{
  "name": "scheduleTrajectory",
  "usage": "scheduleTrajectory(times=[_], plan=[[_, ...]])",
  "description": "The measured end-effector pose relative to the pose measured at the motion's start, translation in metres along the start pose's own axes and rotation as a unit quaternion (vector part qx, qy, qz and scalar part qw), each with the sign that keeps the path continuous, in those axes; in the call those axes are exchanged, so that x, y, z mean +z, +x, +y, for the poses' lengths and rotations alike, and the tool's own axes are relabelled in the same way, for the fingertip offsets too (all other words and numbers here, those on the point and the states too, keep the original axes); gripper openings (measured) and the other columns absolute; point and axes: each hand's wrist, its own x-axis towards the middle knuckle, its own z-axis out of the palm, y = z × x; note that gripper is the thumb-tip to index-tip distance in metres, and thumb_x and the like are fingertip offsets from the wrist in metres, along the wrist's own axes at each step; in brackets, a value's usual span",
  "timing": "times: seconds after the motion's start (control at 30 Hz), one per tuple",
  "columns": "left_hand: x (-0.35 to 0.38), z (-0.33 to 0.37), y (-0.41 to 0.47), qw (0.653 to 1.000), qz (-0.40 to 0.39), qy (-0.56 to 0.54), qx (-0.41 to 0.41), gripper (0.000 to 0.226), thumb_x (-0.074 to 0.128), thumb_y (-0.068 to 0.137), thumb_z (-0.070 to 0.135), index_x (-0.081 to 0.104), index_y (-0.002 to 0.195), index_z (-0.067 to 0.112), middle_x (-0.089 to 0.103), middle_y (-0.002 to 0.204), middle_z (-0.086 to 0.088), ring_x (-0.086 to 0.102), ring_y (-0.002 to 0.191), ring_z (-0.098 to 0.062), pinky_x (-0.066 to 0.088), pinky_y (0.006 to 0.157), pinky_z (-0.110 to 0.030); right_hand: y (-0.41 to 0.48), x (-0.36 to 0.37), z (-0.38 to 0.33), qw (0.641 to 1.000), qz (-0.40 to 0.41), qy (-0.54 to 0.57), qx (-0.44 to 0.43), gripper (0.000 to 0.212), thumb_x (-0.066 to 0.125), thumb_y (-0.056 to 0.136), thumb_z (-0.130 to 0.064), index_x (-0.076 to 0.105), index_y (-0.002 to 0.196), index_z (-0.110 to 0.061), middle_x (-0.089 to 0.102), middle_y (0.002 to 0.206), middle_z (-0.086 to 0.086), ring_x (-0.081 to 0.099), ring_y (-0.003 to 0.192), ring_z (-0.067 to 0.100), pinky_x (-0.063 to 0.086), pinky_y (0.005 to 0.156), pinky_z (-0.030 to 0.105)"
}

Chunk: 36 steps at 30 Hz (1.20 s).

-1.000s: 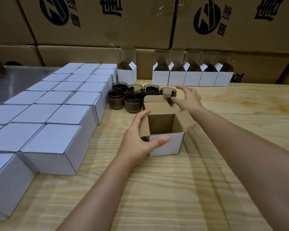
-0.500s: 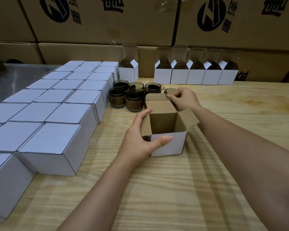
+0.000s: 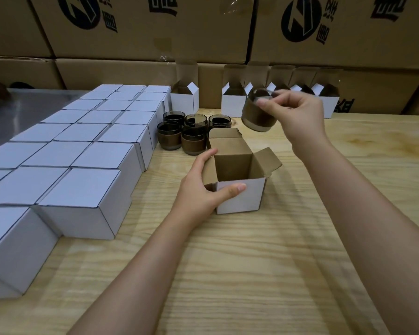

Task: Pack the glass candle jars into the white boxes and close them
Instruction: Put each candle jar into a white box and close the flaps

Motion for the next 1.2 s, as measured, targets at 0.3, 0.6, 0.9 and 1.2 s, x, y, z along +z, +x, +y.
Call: scheduleTrajectory(times=[0.3,0.6,0.9,1.2], plan=[[0.000,0.000,0.000,1.000,0.004,0.008,0.002,0.092,0.079,0.055,0.054,0.043,0.138,0.038,0.050,0.135,0.017,0.046,0.125,-0.002,0.039,0.093,-0.011,-0.039,0.000,-0.023,0.990,-0.143,-0.004,0.013,0.025,0.077,0.075,-0.019,0.059,0.060,-0.012,0.066,0.075,0.005,0.061,0.067,-0.010,0.045,0.053,0.004],[0.000,-0.002,0.001,1.000,0.006,-0.005,0.008,0.085,0.085,0.057,0.049,0.045,0.131,0.039,0.053,0.127,0.023,0.048,0.118,0.009,0.044,0.087,-0.009,-0.062,0.005,-0.016,0.983,-0.173,-0.056,0.029,0.029,0.080,0.071,-0.021,0.061,0.059,-0.003,0.064,0.093,0.012,0.062,0.079,-0.005,0.051,0.063,0.017],[0.001,-0.003,0.001,1.000,0.014,-0.001,0.024,0.092,0.079,0.051,0.060,0.044,0.134,0.039,0.050,0.121,0.032,0.044,0.111,0.022,0.036,0.078,0.003,-0.072,0.012,-0.008,0.946,-0.199,-0.256,-0.026,0.025,0.080,0.071,-0.037,0.065,0.057,-0.023,0.052,0.102,-0.008,0.045,0.100,0.000,0.038,0.102,0.043],[0.001,-0.001,0.001,0.999,0.014,0.005,0.029,0.089,0.073,0.050,0.062,0.044,0.132,0.041,0.050,0.120,0.033,0.043,0.112,0.023,0.034,0.082,0.003,-0.073,0.016,-0.003,0.920,-0.240,-0.308,-0.031,0.033,0.070,0.081,-0.040,0.064,0.060,-0.015,0.054,0.099,-0.012,0.052,0.096,0.011,0.046,0.085,0.036]])
